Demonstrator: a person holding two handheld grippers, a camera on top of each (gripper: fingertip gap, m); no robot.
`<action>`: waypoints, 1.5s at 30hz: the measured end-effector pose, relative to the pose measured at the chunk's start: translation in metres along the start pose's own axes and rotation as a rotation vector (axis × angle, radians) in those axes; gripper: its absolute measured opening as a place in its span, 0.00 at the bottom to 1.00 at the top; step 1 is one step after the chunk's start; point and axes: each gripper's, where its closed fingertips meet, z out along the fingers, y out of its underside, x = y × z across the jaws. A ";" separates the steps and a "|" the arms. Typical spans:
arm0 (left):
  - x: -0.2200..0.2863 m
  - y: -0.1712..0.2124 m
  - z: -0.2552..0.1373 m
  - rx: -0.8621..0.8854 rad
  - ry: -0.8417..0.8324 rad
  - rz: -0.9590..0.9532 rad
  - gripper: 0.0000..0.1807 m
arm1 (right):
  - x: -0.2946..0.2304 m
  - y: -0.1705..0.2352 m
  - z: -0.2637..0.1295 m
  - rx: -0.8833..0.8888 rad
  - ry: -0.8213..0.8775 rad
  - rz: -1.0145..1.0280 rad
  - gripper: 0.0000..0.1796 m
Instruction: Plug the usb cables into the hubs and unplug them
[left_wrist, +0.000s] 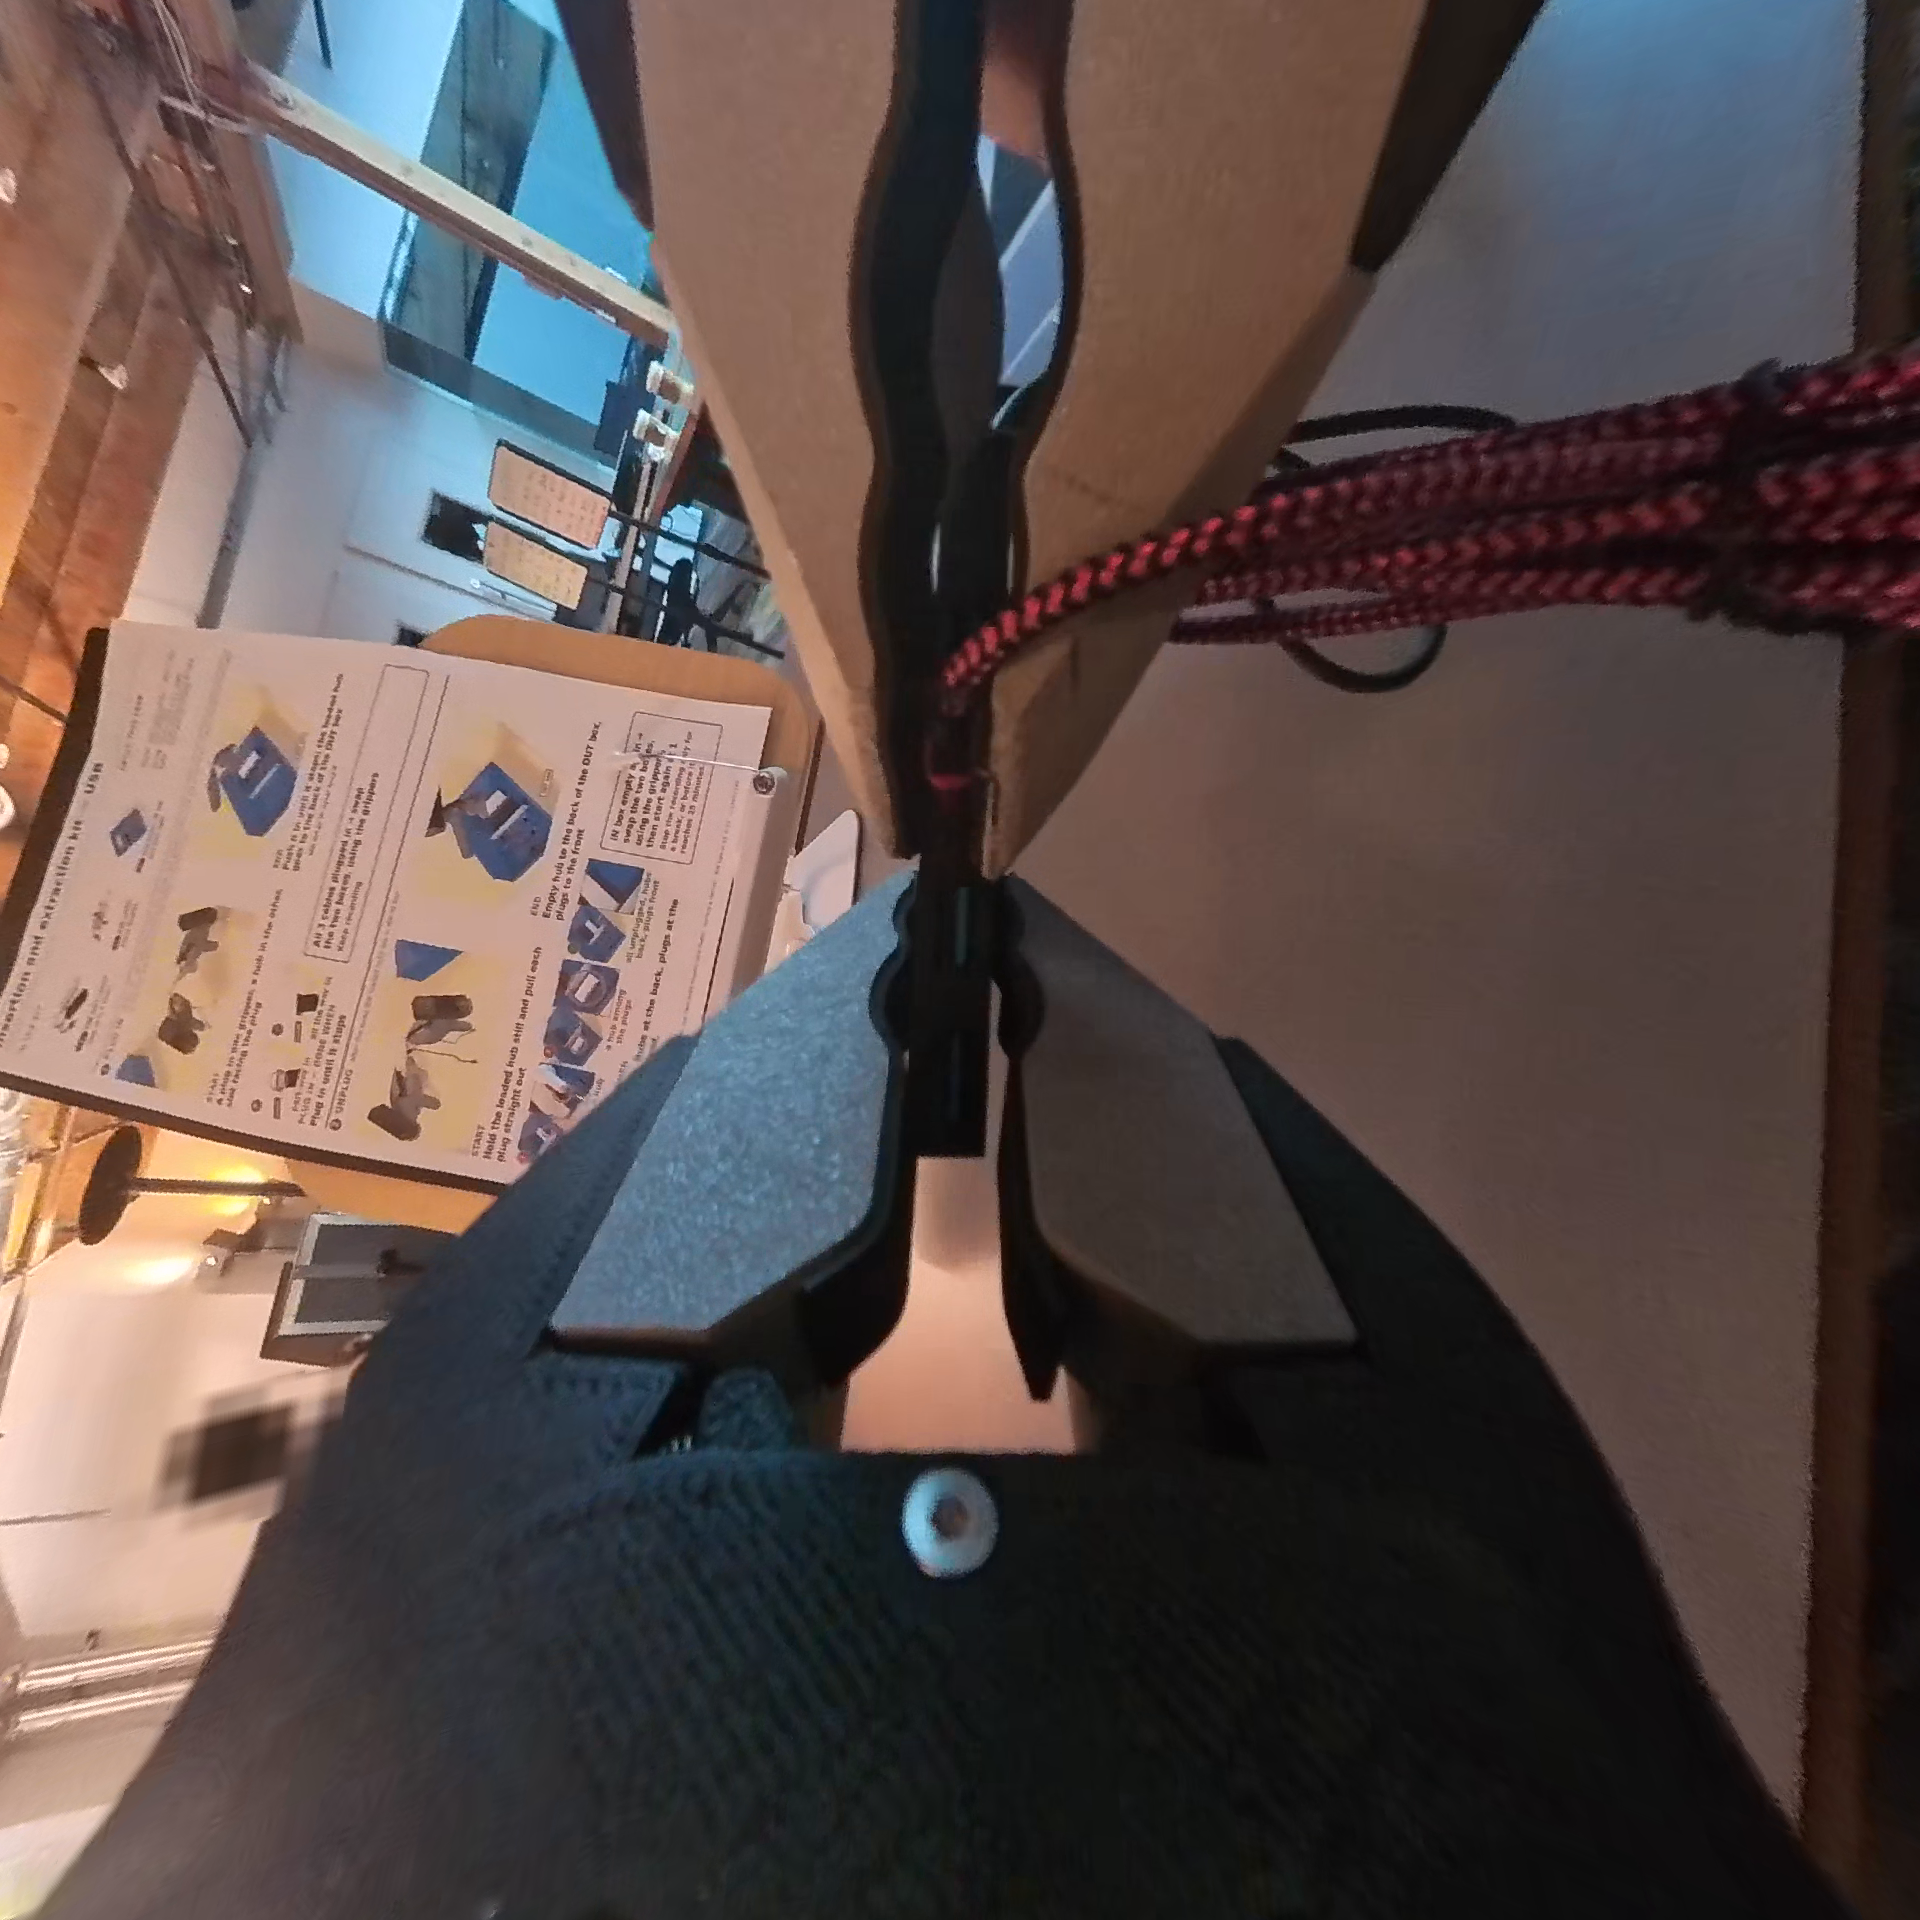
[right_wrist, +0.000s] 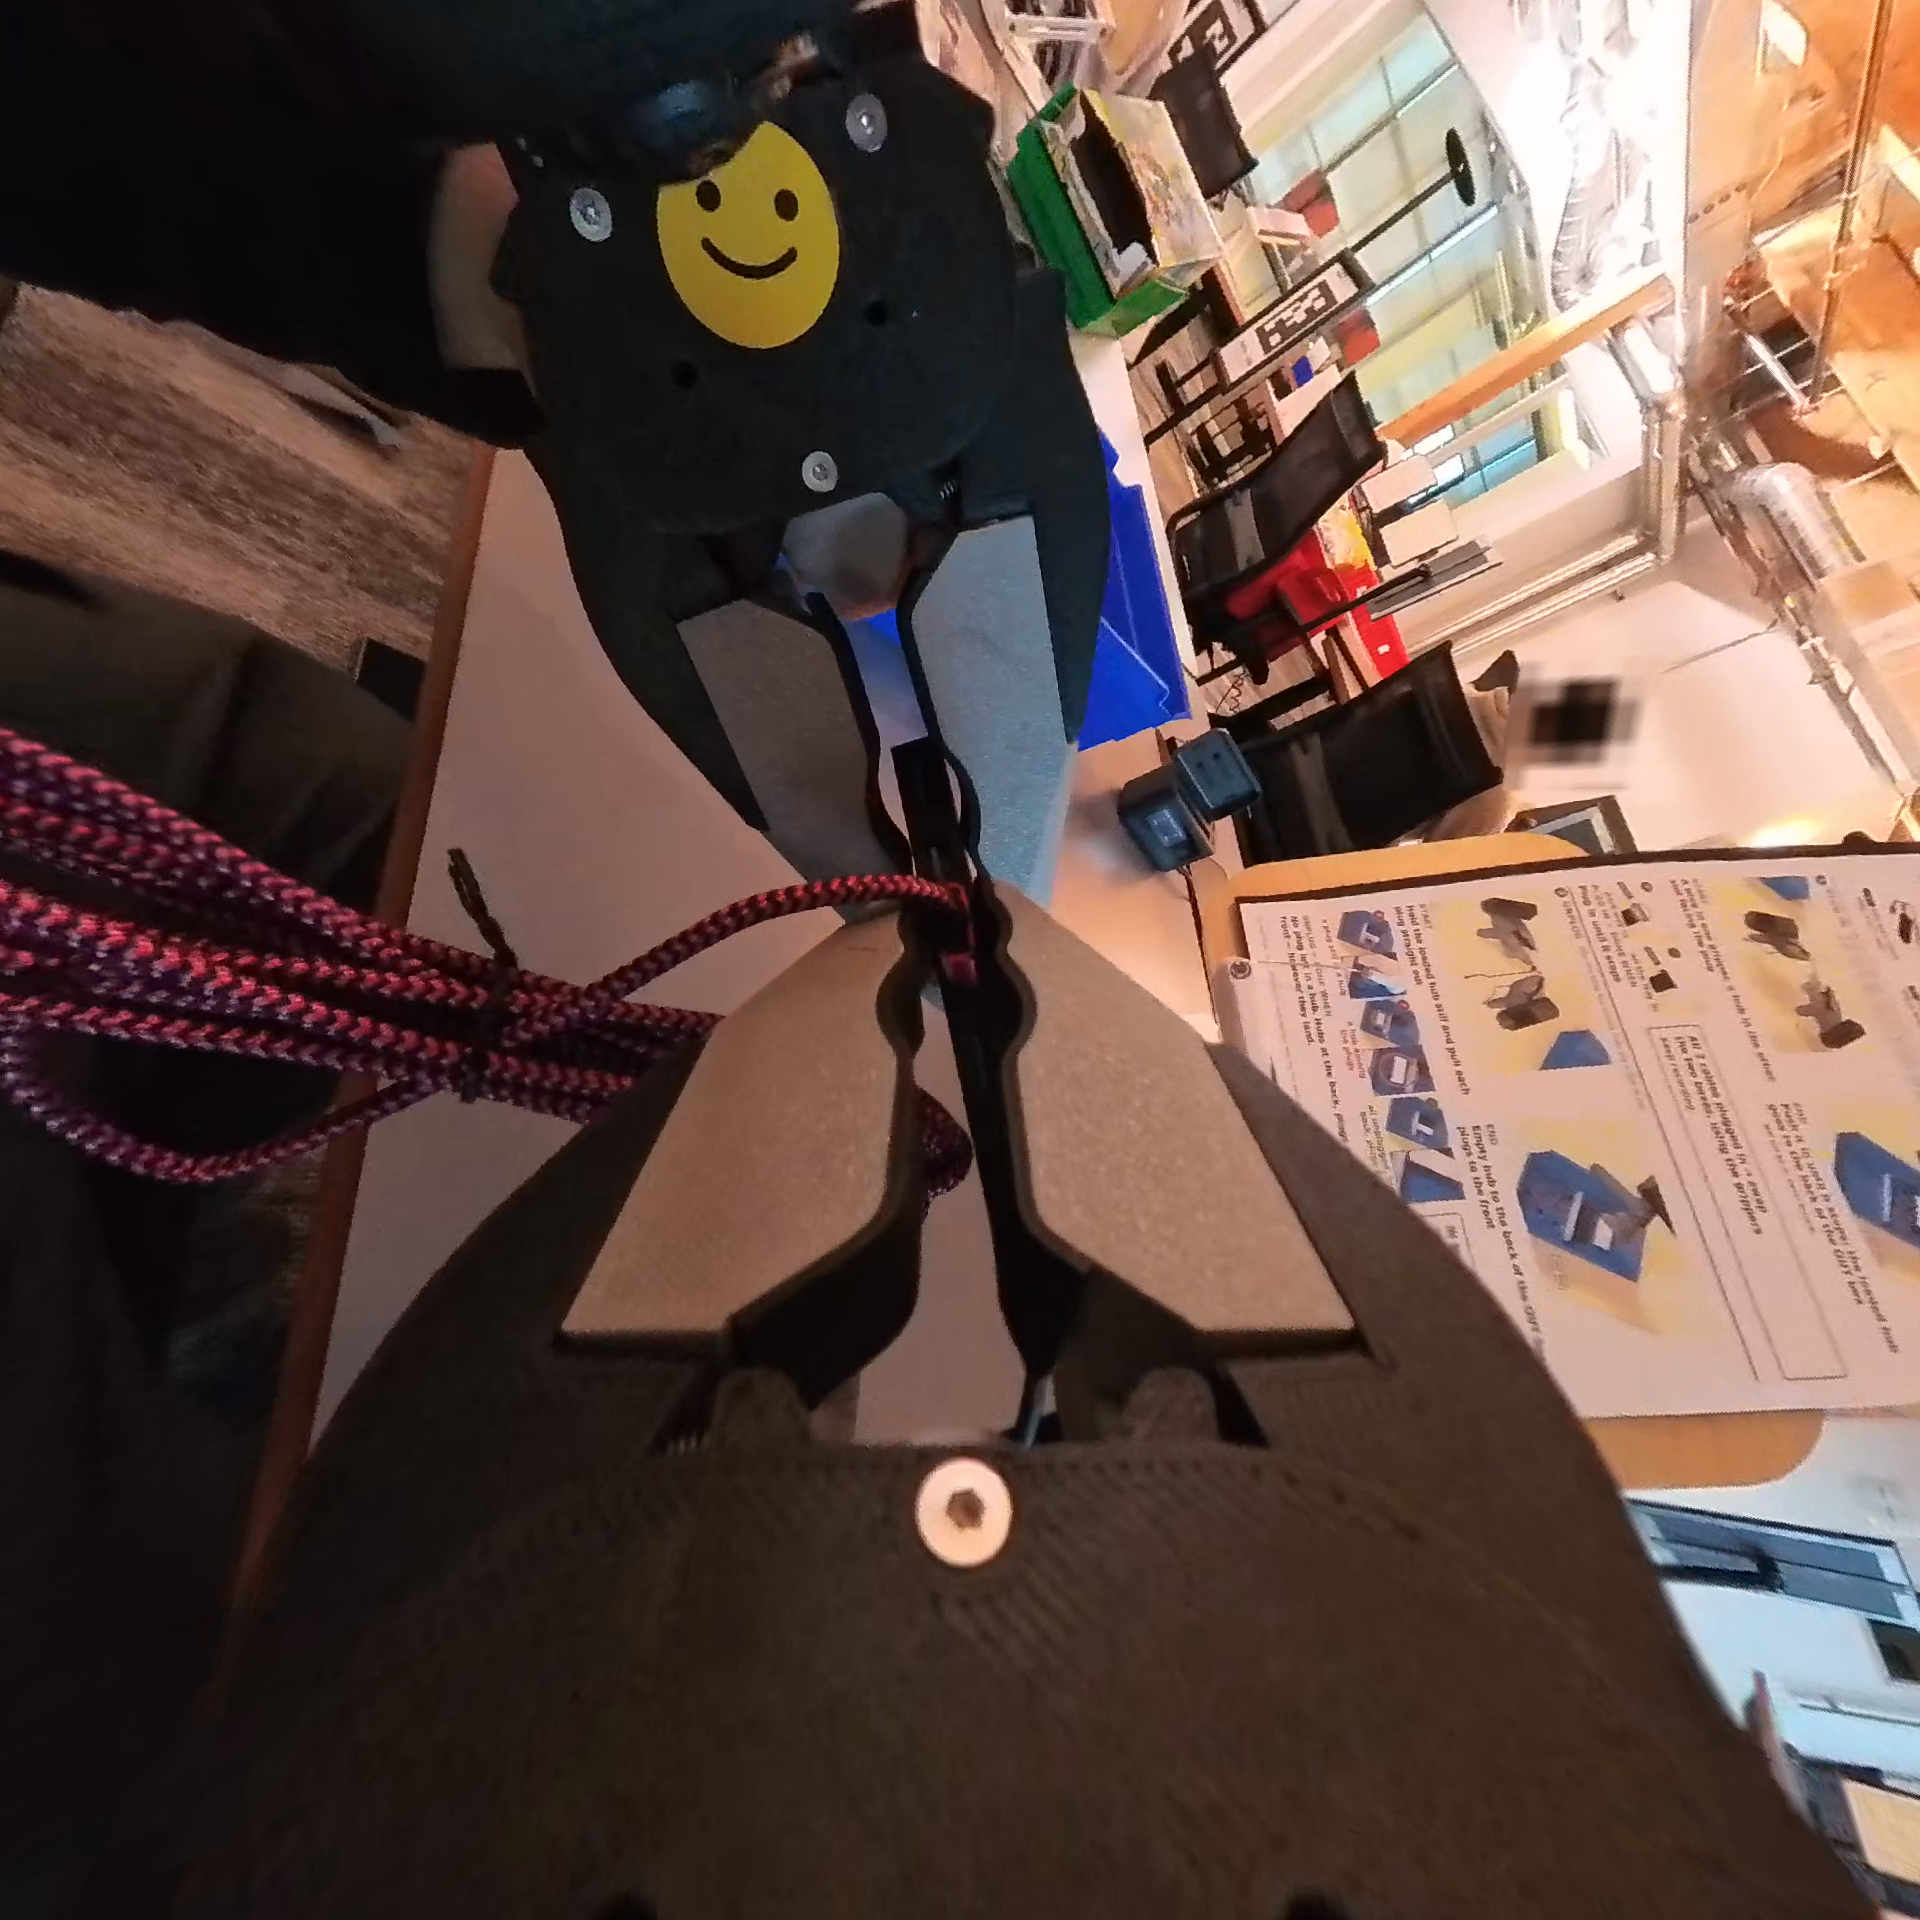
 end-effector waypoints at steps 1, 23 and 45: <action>0.000 0.001 0.000 0.004 0.003 -0.010 0.05 | 0.000 0.000 0.001 0.011 -0.002 0.012 0.02; -0.007 -0.015 -0.009 0.103 0.077 -0.204 0.04 | 0.017 -0.004 -0.018 0.266 -0.116 0.264 0.04; 0.005 0.027 0.003 -0.230 0.075 -0.132 0.06 | 0.005 0.027 0.003 -0.116 -0.025 0.037 0.02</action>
